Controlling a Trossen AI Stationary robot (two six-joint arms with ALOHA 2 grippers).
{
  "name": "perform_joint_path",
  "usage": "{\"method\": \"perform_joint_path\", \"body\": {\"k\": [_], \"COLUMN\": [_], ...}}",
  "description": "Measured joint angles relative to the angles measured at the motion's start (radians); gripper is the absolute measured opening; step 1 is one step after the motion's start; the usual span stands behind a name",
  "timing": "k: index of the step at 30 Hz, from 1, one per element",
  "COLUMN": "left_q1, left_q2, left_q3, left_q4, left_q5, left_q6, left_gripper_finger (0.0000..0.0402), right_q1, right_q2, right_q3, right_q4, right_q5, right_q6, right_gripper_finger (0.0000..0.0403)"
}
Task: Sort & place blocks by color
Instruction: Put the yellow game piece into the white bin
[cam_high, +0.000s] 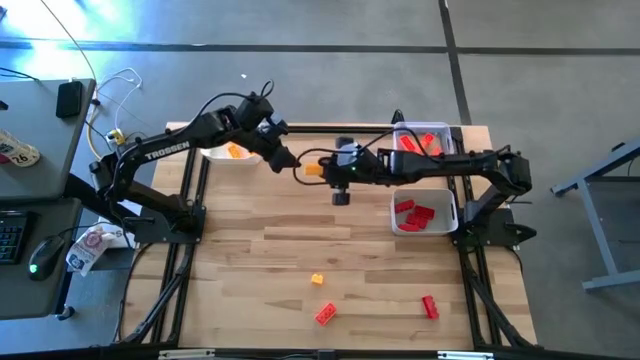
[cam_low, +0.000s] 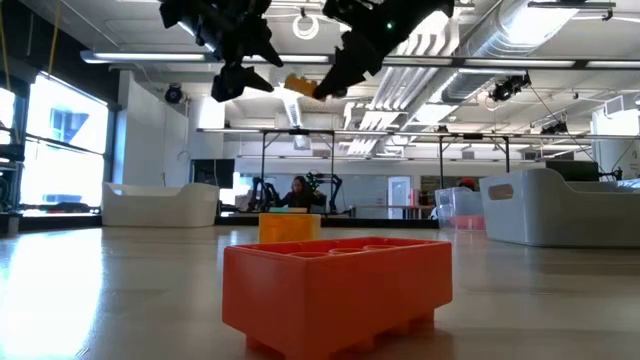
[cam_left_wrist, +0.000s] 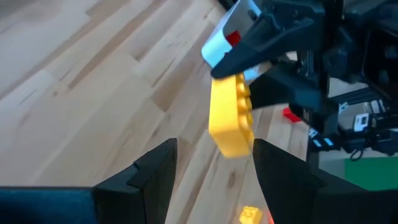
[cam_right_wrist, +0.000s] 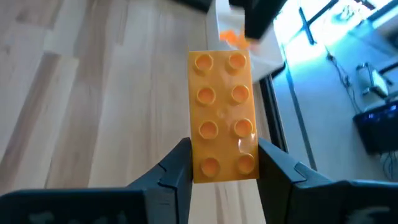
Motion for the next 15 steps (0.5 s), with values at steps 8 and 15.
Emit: {"method": "perform_joint_path", "body": {"k": [8, 15], "left_q1": [-0.040, -0.057], "left_q2": [0.000, 0.000], "left_q3": [0.000, 0.000], "left_q4": [0.073, 0.125], "left_q5": [0.018, -0.015], "left_q6": [-0.029, -0.030], "left_gripper_finger": [0.0200, 0.0200], "right_q1": [0.010, 0.023], "right_q2": [0.000, 0.001], "right_q3": [0.000, 0.000], "right_q4": [0.090, 0.146], "right_q5": [0.042, 0.044], "right_q6": [-0.046, -0.119], "right_gripper_finger": [0.0111, 0.0111]}}
